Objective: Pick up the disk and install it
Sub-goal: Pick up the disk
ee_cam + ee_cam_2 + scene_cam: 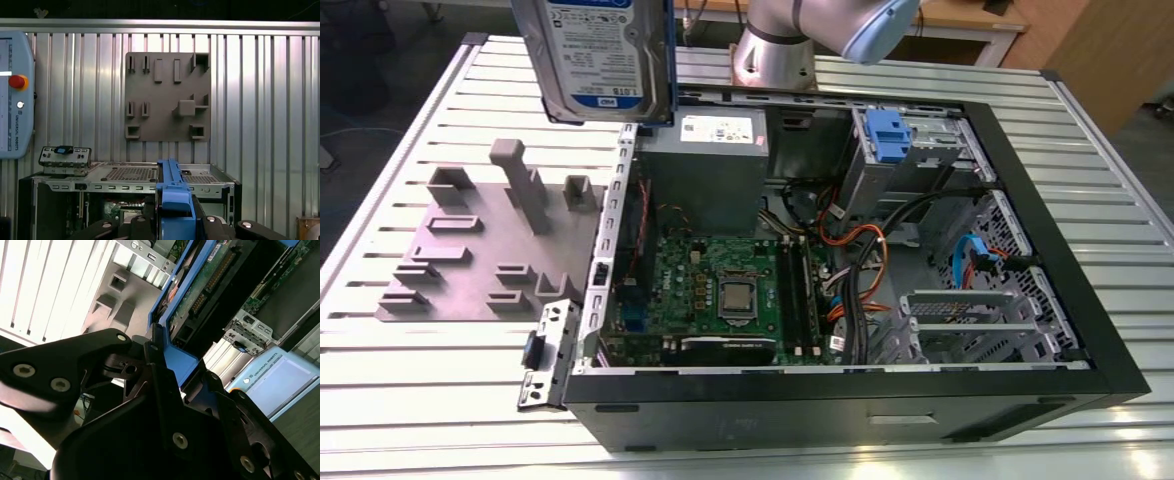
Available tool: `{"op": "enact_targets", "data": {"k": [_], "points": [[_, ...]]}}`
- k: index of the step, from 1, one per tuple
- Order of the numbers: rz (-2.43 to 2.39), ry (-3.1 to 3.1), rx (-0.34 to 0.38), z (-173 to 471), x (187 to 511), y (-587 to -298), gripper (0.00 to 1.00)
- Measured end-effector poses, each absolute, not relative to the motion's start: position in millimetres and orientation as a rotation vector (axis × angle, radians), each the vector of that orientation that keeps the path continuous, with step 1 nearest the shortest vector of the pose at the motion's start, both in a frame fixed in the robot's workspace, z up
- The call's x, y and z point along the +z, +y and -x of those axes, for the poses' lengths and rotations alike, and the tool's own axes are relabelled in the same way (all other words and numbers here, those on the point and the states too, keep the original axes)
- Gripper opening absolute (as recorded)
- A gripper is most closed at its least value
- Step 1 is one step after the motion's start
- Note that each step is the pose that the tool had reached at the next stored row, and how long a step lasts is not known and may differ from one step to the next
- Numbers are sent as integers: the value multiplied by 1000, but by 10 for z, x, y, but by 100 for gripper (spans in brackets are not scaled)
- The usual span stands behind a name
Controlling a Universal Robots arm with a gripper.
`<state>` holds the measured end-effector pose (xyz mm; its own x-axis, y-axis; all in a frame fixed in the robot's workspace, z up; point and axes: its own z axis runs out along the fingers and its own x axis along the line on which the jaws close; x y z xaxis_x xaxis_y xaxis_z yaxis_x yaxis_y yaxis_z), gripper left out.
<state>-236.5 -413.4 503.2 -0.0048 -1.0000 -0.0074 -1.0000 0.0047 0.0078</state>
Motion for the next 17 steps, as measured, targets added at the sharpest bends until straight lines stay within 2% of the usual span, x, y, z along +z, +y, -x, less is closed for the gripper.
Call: {"op": "enact_targets", "data": {"k": [17], "points": [[-2216, -2227, -17, 2210, 5028, -4136, 36]]}}
